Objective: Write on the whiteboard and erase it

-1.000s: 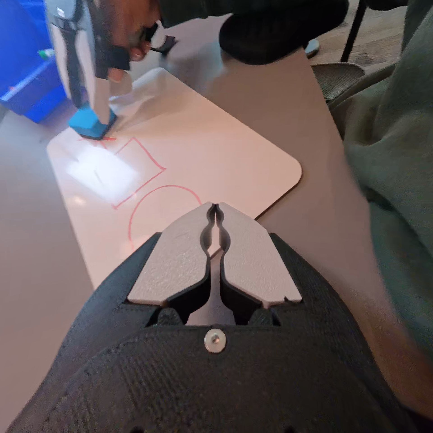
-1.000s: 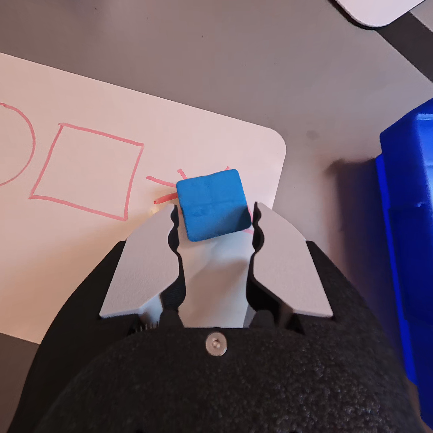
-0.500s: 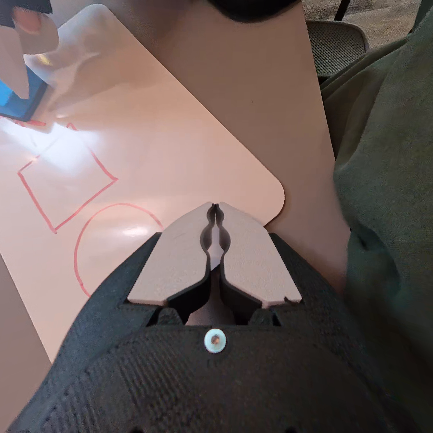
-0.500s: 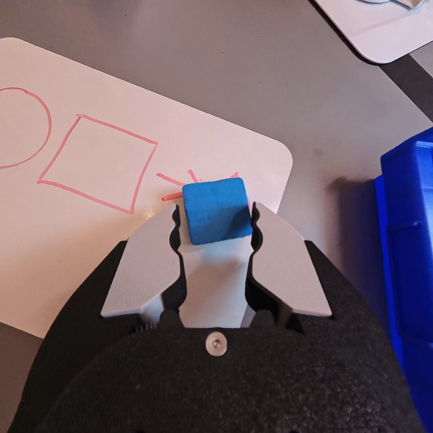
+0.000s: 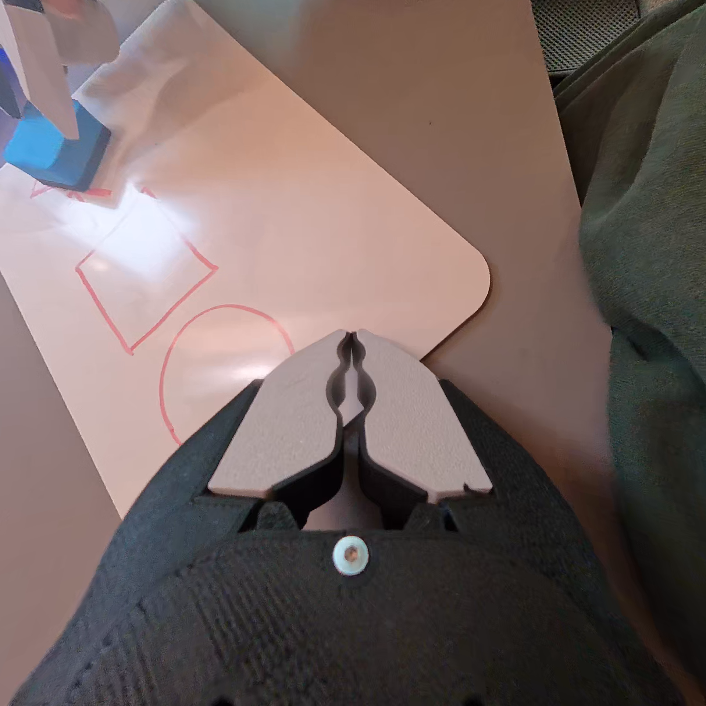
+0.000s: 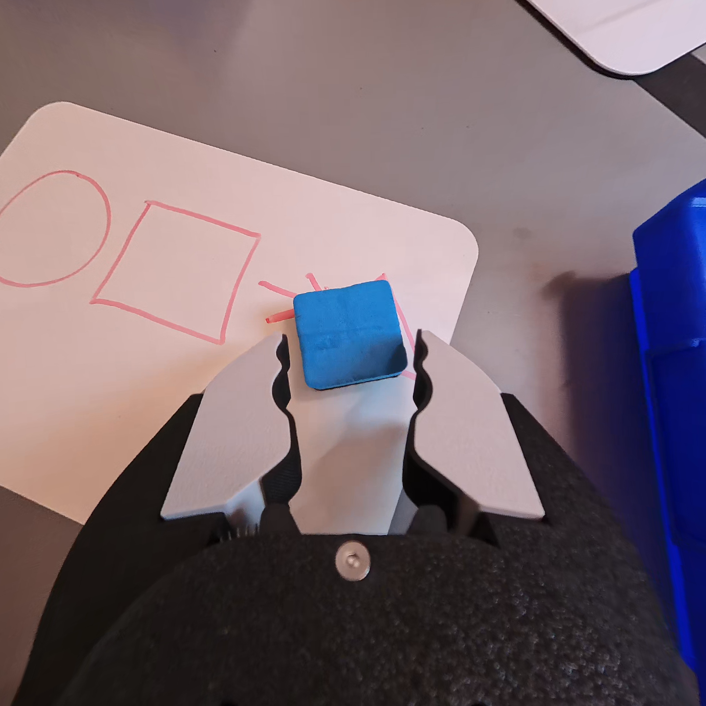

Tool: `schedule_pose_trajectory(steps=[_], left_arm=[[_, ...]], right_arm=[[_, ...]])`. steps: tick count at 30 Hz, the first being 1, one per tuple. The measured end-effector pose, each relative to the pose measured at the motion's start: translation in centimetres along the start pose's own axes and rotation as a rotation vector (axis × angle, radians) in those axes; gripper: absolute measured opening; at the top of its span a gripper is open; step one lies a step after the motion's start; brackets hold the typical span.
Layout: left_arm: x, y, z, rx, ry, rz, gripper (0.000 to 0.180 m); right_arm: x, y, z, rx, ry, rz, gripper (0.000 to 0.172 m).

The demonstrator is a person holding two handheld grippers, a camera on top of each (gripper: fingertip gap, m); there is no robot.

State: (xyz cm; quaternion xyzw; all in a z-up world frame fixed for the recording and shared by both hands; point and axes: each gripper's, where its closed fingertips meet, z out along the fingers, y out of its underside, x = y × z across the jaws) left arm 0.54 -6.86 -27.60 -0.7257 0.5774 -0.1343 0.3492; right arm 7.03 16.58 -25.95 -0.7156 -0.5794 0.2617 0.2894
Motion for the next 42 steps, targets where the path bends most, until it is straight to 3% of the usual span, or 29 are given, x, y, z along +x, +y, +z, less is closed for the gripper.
schedule_pose_trajectory(steps=[11,17,23,28,34,39,42], left_arm=[[1.4,-1.4,0.8,0.000,0.013,0.053,0.000],[1.6,-1.6,1.0,-0.020,-0.013,0.091,0.000],[1.6,-1.7,1.1,-0.017,-0.014,0.094,0.000],[1.6,-1.8,1.1,-0.014,-0.018,0.082,0.001],[1.6,-1.8,1.2,-0.005,0.003,0.063,0.001],[1.4,-1.7,1.1,-0.017,-0.026,0.075,0.000],[1.5,-1.7,1.1,-0.015,-0.029,0.076,0.000]], right_arm=[[-0.1,0.2,1.1,-0.052,0.034,-0.045,0.055],[3.4,1.5,-0.4,-0.076,0.158,0.119,0.055],[-3.0,0.3,1.3,-0.135,0.034,-0.053,0.055],[4.3,1.2,0.0,-0.110,0.211,0.173,0.055],[-2.4,-0.1,1.7,-0.145,0.069,-0.023,0.054],[4.6,0.3,0.9,-0.104,0.199,0.156,0.054],[-0.3,0.3,1.3,-0.147,0.088,0.045,0.054]])
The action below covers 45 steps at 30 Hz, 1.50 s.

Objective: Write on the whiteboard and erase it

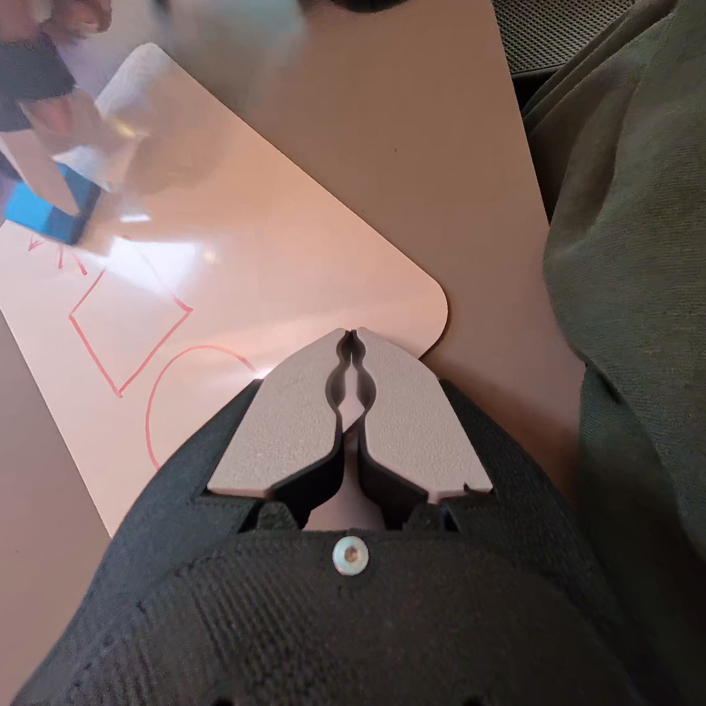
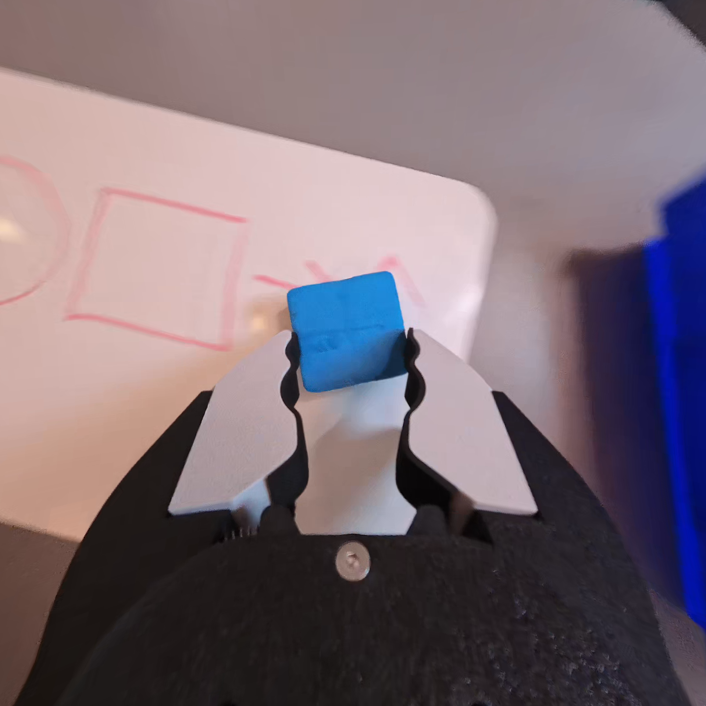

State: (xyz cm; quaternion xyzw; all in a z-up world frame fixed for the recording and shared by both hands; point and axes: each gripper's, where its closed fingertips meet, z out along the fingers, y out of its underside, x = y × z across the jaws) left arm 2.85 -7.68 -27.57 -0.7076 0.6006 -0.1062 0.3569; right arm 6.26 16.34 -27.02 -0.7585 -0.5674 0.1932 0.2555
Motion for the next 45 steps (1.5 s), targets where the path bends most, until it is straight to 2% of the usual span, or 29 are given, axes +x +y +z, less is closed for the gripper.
schedule_pose_trajectory(steps=[2,3,4,7,9,10,13,15,17,19,21,24,26,27,29,31,32,33,35,37,39,41,43,45], left_arm=[[0.0,-0.1,0.1,0.007,0.018,-0.011,0.000],[0.1,-0.1,0.1,0.007,0.027,-0.013,0.001],[0.1,-0.1,0.1,0.005,0.029,-0.011,0.001],[0.1,0.0,0.0,-0.002,0.020,-0.002,0.001],[0.1,0.1,-0.1,-0.004,0.013,-0.005,0.000],[0.2,0.1,-0.2,0.001,0.017,-0.008,0.000],[0.3,0.1,-0.1,0.009,0.032,-0.020,0.000],[0.3,0.0,-0.1,0.004,0.030,-0.014,0.000],[0.3,0.0,-0.1,-0.003,0.014,0.000,0.000],[0.1,0.1,-0.1,-0.008,-0.004,0.002,0.000],[0.1,0.2,-0.2,-0.002,-0.001,-0.010,0.000],[0.1,0.0,0.0,0.013,0.017,-0.021,0.000],[0.2,-0.1,0.1,0.012,0.022,-0.019,0.000],[0.2,-0.2,0.1,0.010,0.020,-0.015,0.000],[0.2,-0.1,0.1,0.007,0.010,-0.011,0.000],[0.2,-0.1,0.0,0.003,0.002,-0.011,0.000],[0.3,-0.1,0.0,0.005,0.002,-0.013,0.000],[0.4,-0.1,-0.1,0.009,0.009,-0.018,0.000],[0.3,-0.2,0.0,0.020,0.019,-0.032,0.000],[0.3,-0.4,0.2,0.025,0.024,-0.033,0.000],[0.4,-0.5,0.3,0.027,0.021,-0.023,0.000],[0.5,-0.5,0.3,0.022,0.011,-0.014,0.000],[0.4,-0.4,0.2,0.019,0.003,-0.015,0.000],[0.4,-0.3,0.1,0.021,0.007,-0.022,0.000]], right_arm=[[-4.8,-1.1,0.9,-0.003,-0.083,-0.128,0.054],[-5.7,-1.8,1.4,0.011,-0.096,-0.162,0.054],[-4.8,-2.6,2.0,0.031,-0.084,-0.133,0.054],[3.1,-3.0,2.3,0.055,0.062,0.042,0.054],[4.3,-1.7,1.4,-0.014,0.070,0.072,0.054],[3.3,-1.2,1.0,-0.058,0.061,0.039,0.054],[-3.5,-1.5,1.3,-0.132,-0.055,-0.117,0.053],[-5.0,-2.6,2.1,-0.125,-0.057,-0.205,0.054],[-1.0,-3.4,2.8,-0.078,-0.001,-0.071,0.054],[3.4,-2.5,2.1,-0.069,0.053,0.057,0.054],[4.1,-1.1,1.1,-0.103,0.071,0.085,0.054],[-2.0,-1.0,1.1,-0.149,-0.067,-0.058,0.054],[-4.3,-1.9,1.7,-0.145,-0.087,-0.171,0.054],[-3.5,-2.3,2.0,-0.131,-0.075,-0.144,0.054],[2.0,-2.5,2.2,-0.090,0.038,0.021,0.054],[5.0,-0.9,1.0,-0.110,0.065,0.107,0.054],[4.5,-0.1,0.3,-0.150,0.061,0.080,0.054],[2.2,0.4,0.0,-0.184,-0.008,0.022,0.054],[-5.2,0.6,-0.1,-0.220,-0.182,-0.196,0.053],[-10.3,-0.1,0.4,-0.215,-0.217,-0.387,0.054],[-9.9,-1.0,1.2,-0.207,-0.197,-0.372,0.054],[-4.5,-1.0,1.1,-0.226,-0.106,-0.227,0.054],[-2.0,0.9,-0.3,-0.279,-0.123,-0.173,0.053],[-4.2,2.2,-1.2,-0.308,-0.183,-0.284,0.053]])
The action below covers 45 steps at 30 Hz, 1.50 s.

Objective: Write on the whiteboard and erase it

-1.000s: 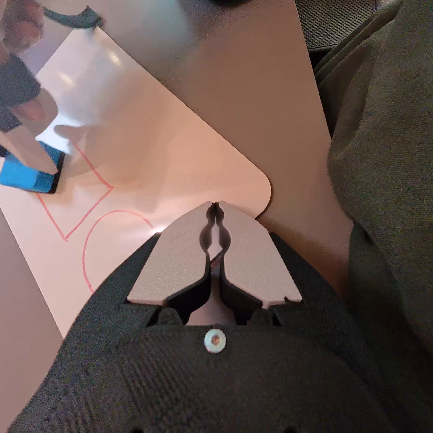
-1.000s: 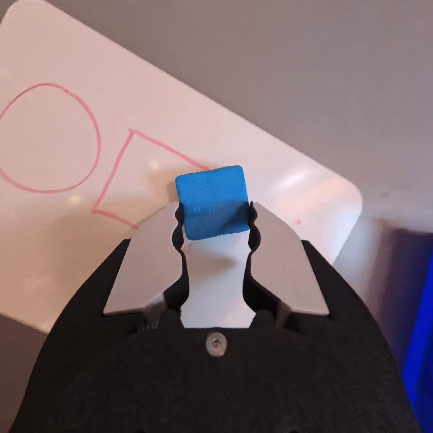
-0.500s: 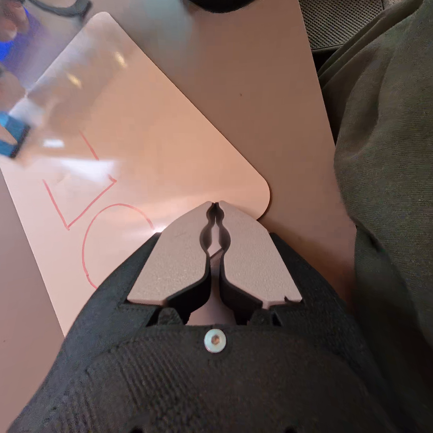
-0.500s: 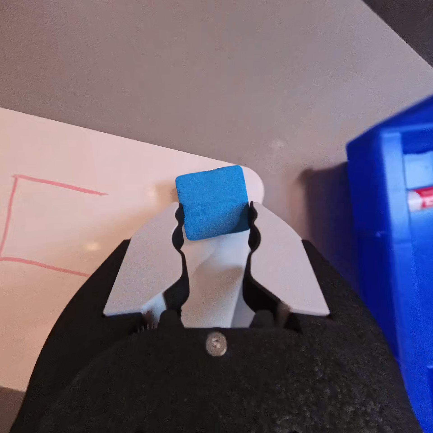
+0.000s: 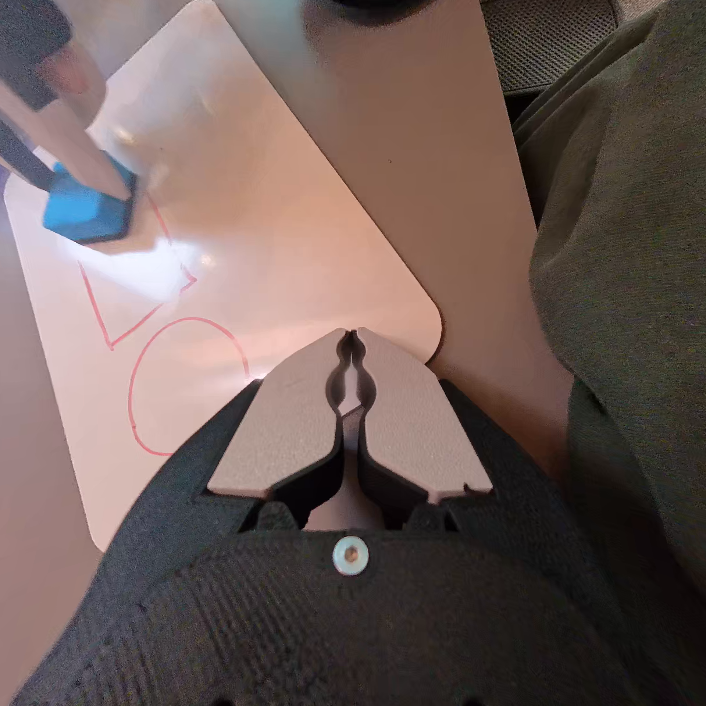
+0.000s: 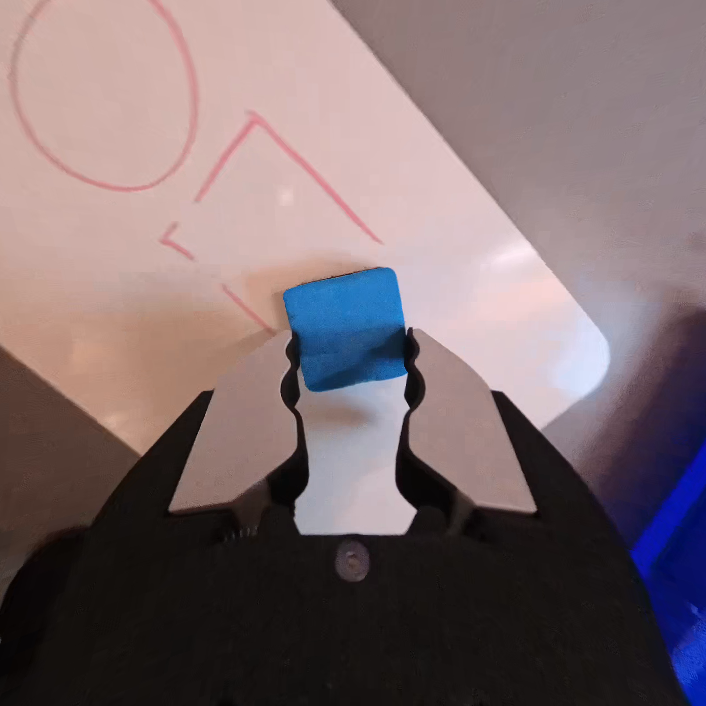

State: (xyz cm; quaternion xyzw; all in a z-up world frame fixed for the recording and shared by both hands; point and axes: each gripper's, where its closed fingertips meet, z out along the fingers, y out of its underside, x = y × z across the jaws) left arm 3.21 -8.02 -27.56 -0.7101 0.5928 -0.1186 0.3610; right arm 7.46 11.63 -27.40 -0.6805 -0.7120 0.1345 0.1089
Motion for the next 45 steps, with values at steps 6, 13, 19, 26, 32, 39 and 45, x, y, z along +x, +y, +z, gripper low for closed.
schedule_pose_trajectory(steps=[6,13,19,26,32,39,45], left_arm=[[0.0,-0.2,0.2,0.006,0.005,0.003,0.000],[-0.1,-0.1,0.1,0.009,0.005,-0.010,0.000],[0.0,-0.2,0.1,0.008,0.000,0.001,0.000],[0.0,-0.3,0.2,0.019,0.015,-0.016,0.000],[0.2,-0.3,0.0,0.006,-0.001,0.000,0.000],[0.3,-0.5,0.2,0.019,0.019,-0.009,0.000],[0.6,-0.4,0.0,0.014,0.015,-0.002,0.000]], right_arm=[[-3.9,-3.7,1.3,0.021,0.021,-0.190,0.054],[-5.9,-0.7,0.4,-0.010,-0.161,-0.205,0.053],[-1.4,0.4,-0.1,-0.093,0.013,-0.123,0.054],[-6.0,0.3,0.2,-0.074,-0.099,-0.286,0.054],[1.2,3.6,-1.3,-0.104,0.014,-0.030,0.053],[-5.3,0.7,0.0,-0.121,-0.040,-0.285,0.054],[1.1,-2.0,0.6,0.072,0.103,-0.104,0.053]])
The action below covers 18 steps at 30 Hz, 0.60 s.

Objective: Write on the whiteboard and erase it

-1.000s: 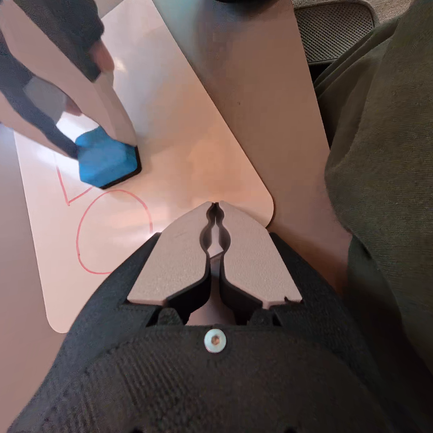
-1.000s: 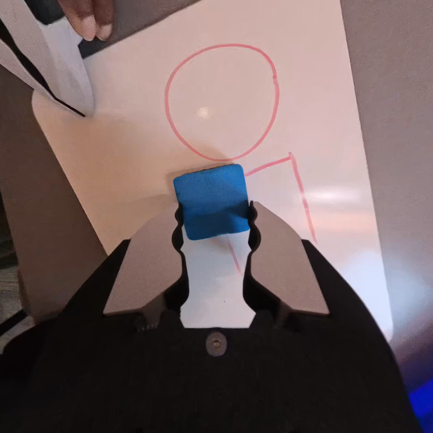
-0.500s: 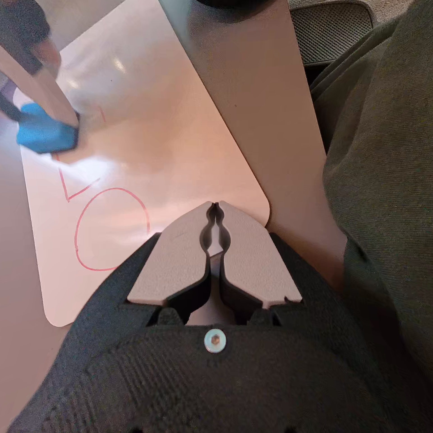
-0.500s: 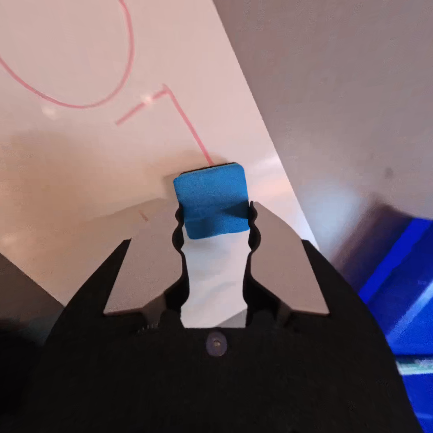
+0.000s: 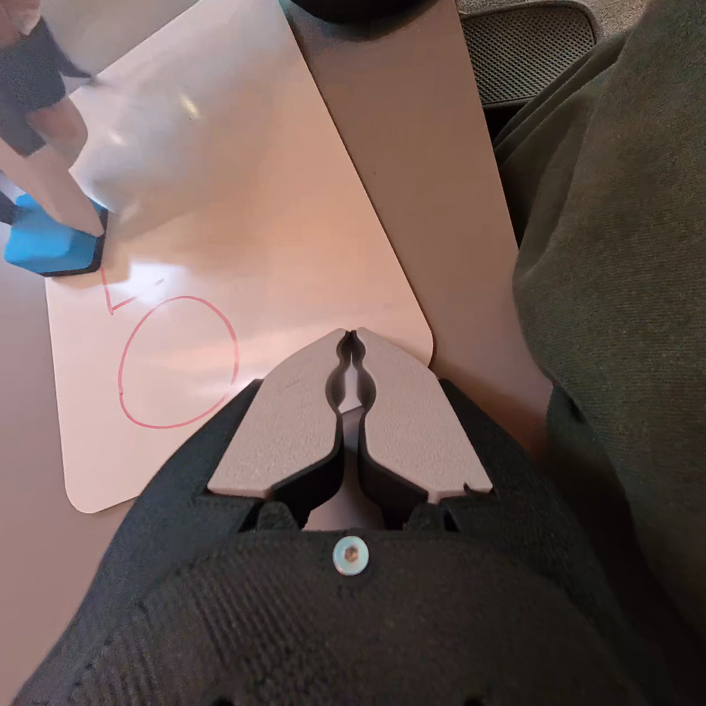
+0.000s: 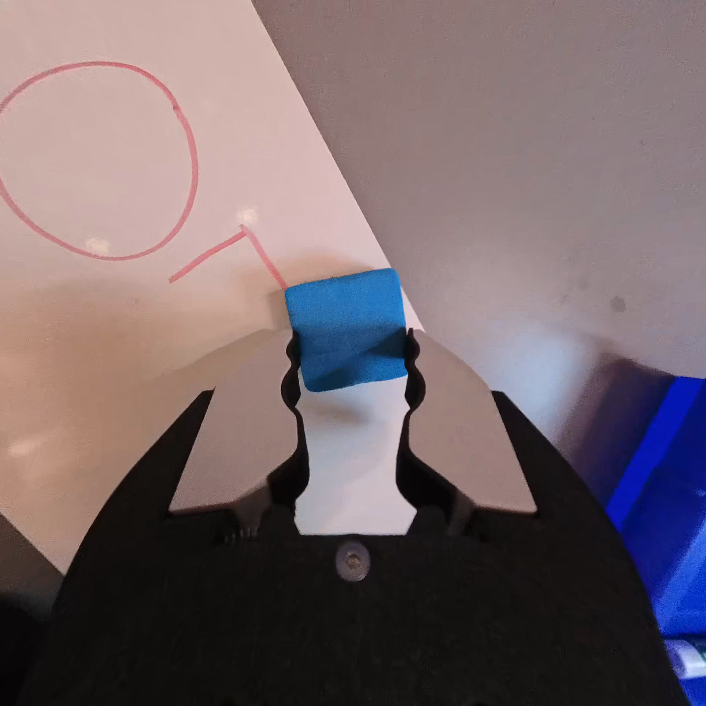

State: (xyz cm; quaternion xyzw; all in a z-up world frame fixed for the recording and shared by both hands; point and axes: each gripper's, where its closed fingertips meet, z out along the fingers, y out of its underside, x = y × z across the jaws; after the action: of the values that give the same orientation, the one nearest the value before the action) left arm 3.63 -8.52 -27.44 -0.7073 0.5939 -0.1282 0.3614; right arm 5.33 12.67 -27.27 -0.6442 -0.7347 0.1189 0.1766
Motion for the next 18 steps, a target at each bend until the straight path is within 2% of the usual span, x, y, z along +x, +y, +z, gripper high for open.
schedule_pose_trajectory(steps=[2,5,7,9,12,14,16,18], left_arm=[[0.0,0.0,0.0,0.004,0.002,0.000,0.000],[-0.1,-0.1,0.1,0.009,0.010,-0.005,0.000],[-0.1,-0.1,0.1,0.012,0.010,-0.007,0.000],[-0.1,-0.1,0.1,0.010,0.006,-0.004,0.000],[-0.3,0.0,0.1,0.001,-0.009,0.007,0.000],[-0.5,0.1,0.0,-0.006,-0.021,0.013,0.000],[-0.4,0.1,0.0,-0.003,-0.013,0.004,0.000],[-0.4,0.1,0.1,-0.002,-0.011,0.006,0.000]], right_arm=[[-0.3,-1.2,0.3,0.002,0.056,-0.049,0.053],[-4.9,-3.3,1.0,-0.016,-0.089,-0.123,0.053],[-6.7,-3.3,0.7,-0.072,-0.120,-0.188,0.054],[-6.0,-2.0,0.2,-0.122,-0.093,-0.180,0.054],[-1.7,1.3,-0.7,-0.157,-0.028,0.044,0.054],[-0.8,4.1,-1.8,-0.234,-0.033,0.144,0.054],[-2.6,5.7,-2.6,-0.324,-0.100,0.108,0.054],[-4.7,5.0,-2.6,-0.339,-0.132,0.013,0.054]])
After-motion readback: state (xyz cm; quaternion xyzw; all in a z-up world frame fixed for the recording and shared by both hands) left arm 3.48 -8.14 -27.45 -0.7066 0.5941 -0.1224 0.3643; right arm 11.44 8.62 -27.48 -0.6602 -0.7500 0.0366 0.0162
